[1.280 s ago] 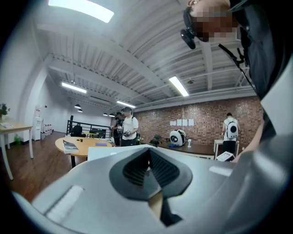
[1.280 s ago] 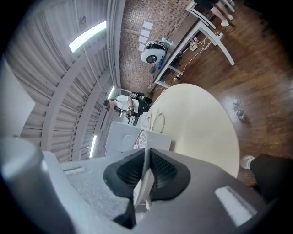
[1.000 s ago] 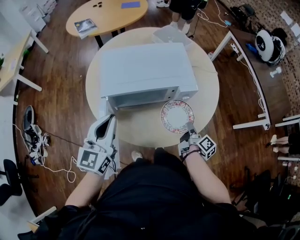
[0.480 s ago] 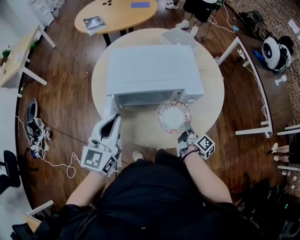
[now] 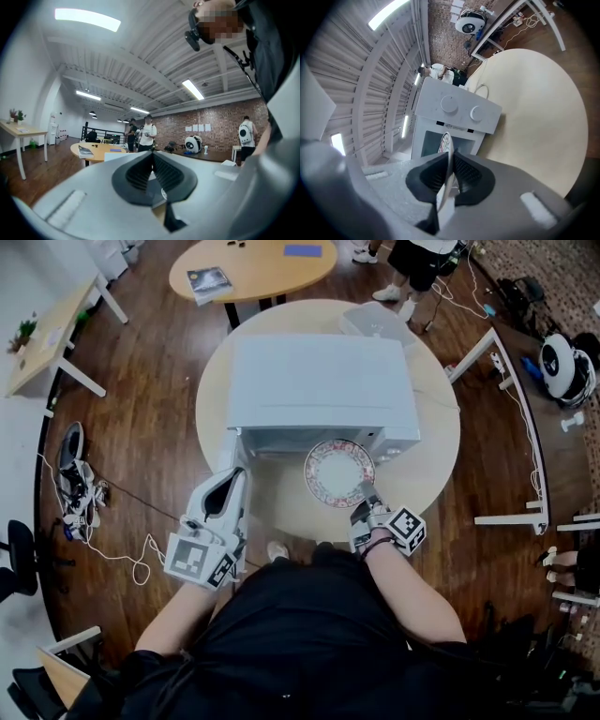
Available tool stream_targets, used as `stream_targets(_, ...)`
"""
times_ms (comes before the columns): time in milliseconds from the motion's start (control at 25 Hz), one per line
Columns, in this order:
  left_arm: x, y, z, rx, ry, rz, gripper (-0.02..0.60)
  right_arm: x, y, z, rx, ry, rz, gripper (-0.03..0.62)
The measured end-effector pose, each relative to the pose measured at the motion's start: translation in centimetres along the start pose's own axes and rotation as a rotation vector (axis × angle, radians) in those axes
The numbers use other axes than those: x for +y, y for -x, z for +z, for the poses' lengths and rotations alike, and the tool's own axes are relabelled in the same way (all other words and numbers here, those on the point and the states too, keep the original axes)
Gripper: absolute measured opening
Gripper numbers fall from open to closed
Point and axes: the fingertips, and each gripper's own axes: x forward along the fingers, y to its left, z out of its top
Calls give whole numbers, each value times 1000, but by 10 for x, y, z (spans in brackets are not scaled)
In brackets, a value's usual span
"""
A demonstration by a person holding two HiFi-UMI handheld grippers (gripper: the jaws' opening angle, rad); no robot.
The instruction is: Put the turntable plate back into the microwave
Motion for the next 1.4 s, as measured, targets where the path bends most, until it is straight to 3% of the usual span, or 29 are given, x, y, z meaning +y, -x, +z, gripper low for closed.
stream_targets(640, 5, 11, 2, -4, -4, 49, 5, 21, -46, -36, 127, 27, 33, 20)
stream_targets(840, 7, 14, 3, -16, -19, 67, 3, 27, -54, -39, 140, 23, 54, 20)
stream_targets(1280, 26, 22, 1, -3, 30, 98, 4, 23, -67, -35, 142, 75, 38, 20)
stream_targets(1400, 38, 27, 5, 9, 31, 125, 4, 33, -80, -47, 155, 44, 67, 20)
